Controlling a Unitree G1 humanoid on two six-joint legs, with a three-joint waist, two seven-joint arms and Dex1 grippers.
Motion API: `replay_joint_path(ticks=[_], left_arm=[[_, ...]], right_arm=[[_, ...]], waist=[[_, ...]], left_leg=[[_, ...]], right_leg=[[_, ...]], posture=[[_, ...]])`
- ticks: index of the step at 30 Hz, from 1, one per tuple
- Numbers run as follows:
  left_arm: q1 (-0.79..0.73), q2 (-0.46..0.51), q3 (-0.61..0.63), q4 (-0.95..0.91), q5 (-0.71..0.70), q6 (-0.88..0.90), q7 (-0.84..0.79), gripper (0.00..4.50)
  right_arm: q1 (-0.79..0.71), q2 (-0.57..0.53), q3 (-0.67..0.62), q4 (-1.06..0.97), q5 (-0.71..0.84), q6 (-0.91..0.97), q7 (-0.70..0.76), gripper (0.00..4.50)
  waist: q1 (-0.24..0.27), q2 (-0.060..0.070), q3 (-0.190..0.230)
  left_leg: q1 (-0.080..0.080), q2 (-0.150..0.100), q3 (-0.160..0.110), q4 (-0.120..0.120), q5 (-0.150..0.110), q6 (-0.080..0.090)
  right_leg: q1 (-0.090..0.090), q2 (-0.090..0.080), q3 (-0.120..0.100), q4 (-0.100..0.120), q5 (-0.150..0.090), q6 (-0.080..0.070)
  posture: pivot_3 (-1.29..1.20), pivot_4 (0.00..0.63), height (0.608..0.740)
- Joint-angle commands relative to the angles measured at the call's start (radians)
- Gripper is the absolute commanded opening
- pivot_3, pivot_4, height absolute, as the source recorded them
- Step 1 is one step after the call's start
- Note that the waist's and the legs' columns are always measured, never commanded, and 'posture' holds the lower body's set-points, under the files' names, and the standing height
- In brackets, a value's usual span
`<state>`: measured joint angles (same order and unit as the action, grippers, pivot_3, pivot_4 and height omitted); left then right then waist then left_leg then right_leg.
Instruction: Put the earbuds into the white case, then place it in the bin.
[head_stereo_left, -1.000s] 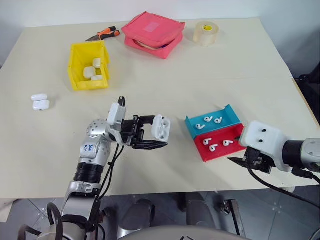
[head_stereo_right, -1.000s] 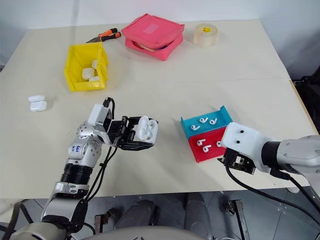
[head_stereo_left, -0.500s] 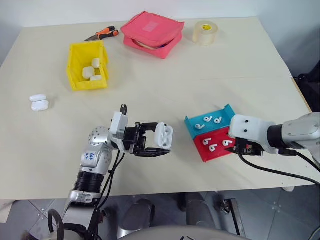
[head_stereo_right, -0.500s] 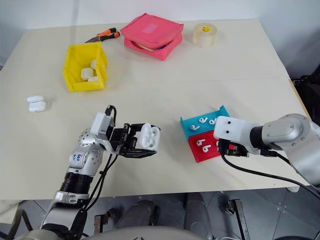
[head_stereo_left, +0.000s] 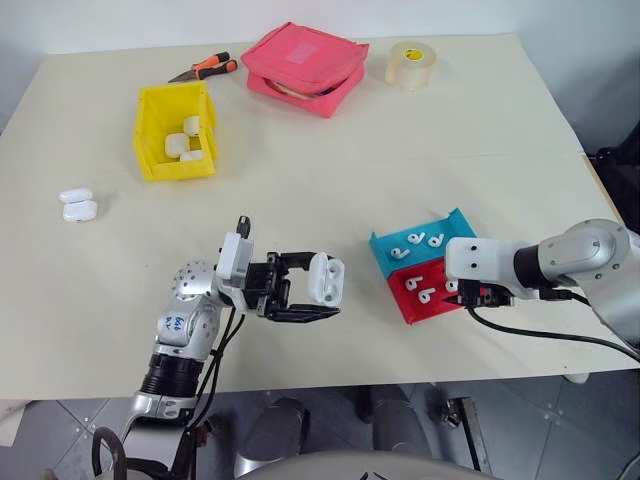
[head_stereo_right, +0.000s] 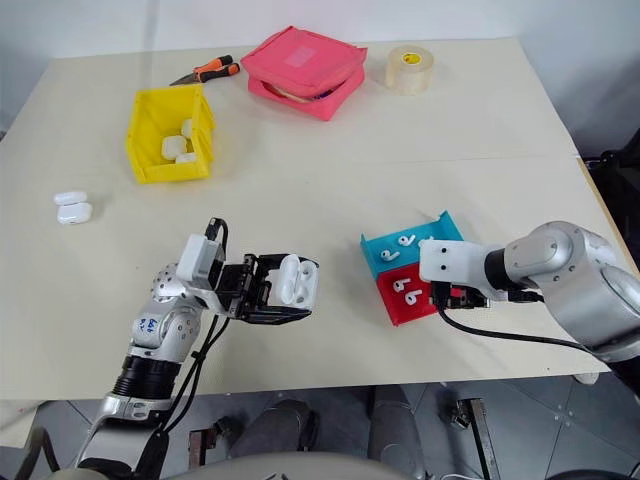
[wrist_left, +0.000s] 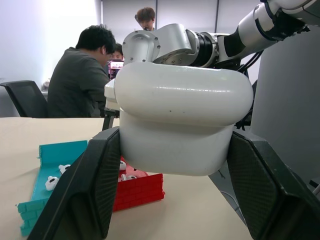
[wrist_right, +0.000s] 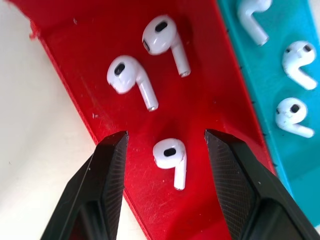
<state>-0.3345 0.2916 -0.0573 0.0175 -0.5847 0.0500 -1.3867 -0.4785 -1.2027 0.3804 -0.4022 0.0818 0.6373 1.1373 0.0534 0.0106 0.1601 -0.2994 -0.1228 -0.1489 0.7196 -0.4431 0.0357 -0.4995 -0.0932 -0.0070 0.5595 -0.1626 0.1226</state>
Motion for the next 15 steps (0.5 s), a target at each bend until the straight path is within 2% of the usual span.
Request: replay_joint_path(ticks=[1,12,15], left_arm=[[0.01,0.004,0.003,-0.035,-0.008,-0.016,0.01,2.79],[0.016,0.007,0.005,-0.034,-0.004,-0.028,0.022,2.79],[0.017,0.009,0.007,-0.031,-0.003,-0.032,0.025,2.79]], right_arm=[[-0.028,0.01,0.007,0.023,-0.057,-0.039,0.031,2.52],[-0.054,0.055,0.003,0.073,-0.118,-0.063,0.095,2.52],[-0.052,0.06,-0.002,0.073,-0.124,-0.061,0.103,2.0]], waist=[[0.0,0.0,0.0],[-0.001,0.0,0.0],[-0.001,0.0,0.0]], left_leg=[[0.0,0.0,0.0,0.0,0.0,0.0],[0.0,0.0,0.0,0.0,0.0,0.0],[0.0,0.0,0.0,0.0,0.0,0.0]], right_leg=[[0.0,0.0,0.0,0.0,0.0,0.0],[0.0,0.0,0.0,0.0,0.0,0.0],[0.0,0.0,0.0,0.0,0.0,0.0]], posture=[[0.0,0.15,0.74],[0.0,0.15,0.74],[0.0,0.15,0.74]])
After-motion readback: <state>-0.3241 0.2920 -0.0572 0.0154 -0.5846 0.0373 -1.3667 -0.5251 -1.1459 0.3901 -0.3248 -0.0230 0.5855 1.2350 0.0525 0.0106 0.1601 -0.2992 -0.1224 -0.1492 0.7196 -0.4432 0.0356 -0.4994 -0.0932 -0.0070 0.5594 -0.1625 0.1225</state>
